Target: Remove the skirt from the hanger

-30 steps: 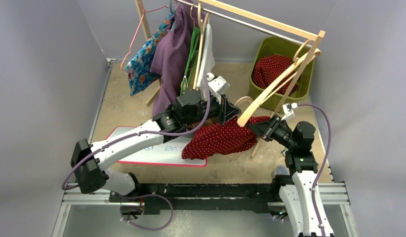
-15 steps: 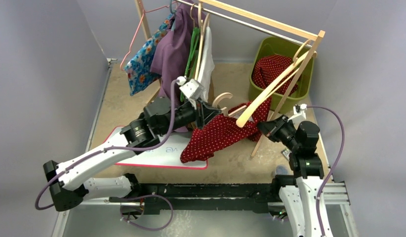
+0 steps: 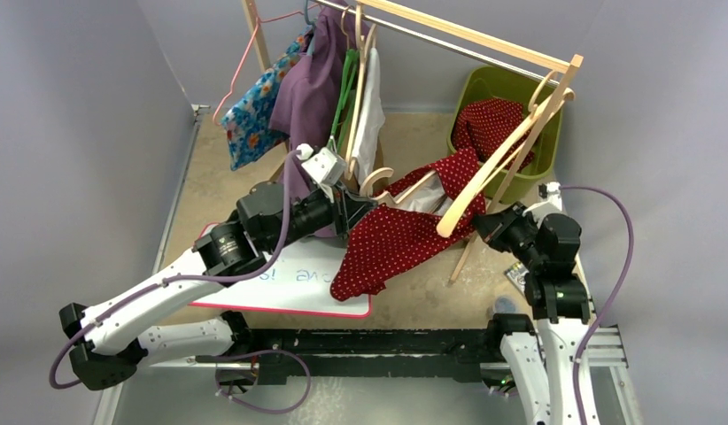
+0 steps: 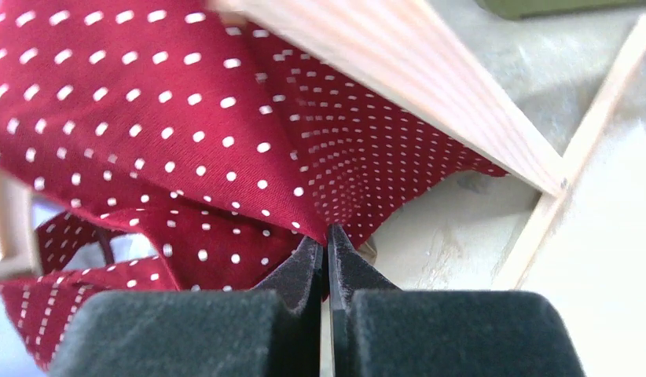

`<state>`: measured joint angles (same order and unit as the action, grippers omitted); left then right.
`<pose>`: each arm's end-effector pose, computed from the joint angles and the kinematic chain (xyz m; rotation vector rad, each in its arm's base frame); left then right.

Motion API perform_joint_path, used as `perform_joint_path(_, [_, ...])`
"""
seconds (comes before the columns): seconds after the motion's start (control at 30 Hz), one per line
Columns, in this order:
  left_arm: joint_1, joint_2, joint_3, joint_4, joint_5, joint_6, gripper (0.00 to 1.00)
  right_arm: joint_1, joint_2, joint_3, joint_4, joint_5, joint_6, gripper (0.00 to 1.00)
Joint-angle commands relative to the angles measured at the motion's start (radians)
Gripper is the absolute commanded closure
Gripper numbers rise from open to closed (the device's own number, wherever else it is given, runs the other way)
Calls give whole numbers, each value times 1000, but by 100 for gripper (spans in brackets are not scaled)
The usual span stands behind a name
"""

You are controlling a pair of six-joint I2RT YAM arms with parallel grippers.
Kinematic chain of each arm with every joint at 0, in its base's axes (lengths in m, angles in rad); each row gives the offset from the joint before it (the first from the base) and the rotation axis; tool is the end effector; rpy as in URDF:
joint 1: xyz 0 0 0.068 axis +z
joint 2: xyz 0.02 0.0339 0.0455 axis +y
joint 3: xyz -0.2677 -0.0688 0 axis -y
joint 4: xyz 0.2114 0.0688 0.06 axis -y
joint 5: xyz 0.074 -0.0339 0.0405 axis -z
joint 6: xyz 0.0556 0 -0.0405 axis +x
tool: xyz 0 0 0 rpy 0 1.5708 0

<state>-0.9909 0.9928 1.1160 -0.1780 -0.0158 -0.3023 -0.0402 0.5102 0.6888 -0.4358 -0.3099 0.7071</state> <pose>0.1134 -0.1715 0.4161 0.5676 1.6209 -0.9686 0.1071 0.0127 0.3085 0.4724 1.8211 0.7471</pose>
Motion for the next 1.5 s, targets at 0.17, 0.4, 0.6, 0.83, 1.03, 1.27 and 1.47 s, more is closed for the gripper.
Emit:
perform_joint_path(0.17, [-1,97,94,83,-10,20,100,-11,56,51,257,-316,-132,94])
perform_joint_path(0.4, [-1,155,165,96,37,35,100,-10,125,92,214,-308,-171,79])
perform_joint_path(0.6, [-1,185,220,88,94,106,100,-11,140,175,117,-196,-229,45])
perform_joint_path(0.83, [1,288,376,-42,127,275,100,-11,86,205,152,-131,-194,21])
perform_joint_path(1.03, [0,318,453,-110,165,402,100,-11,86,205,179,-68,-166,12])
perform_joint_path(1.27, [0,319,480,-167,204,497,100,-11,118,194,210,-73,-162,9])
perform_joint_path(1.47, [1,332,502,-212,279,523,100,-11,132,162,268,-102,-144,12])
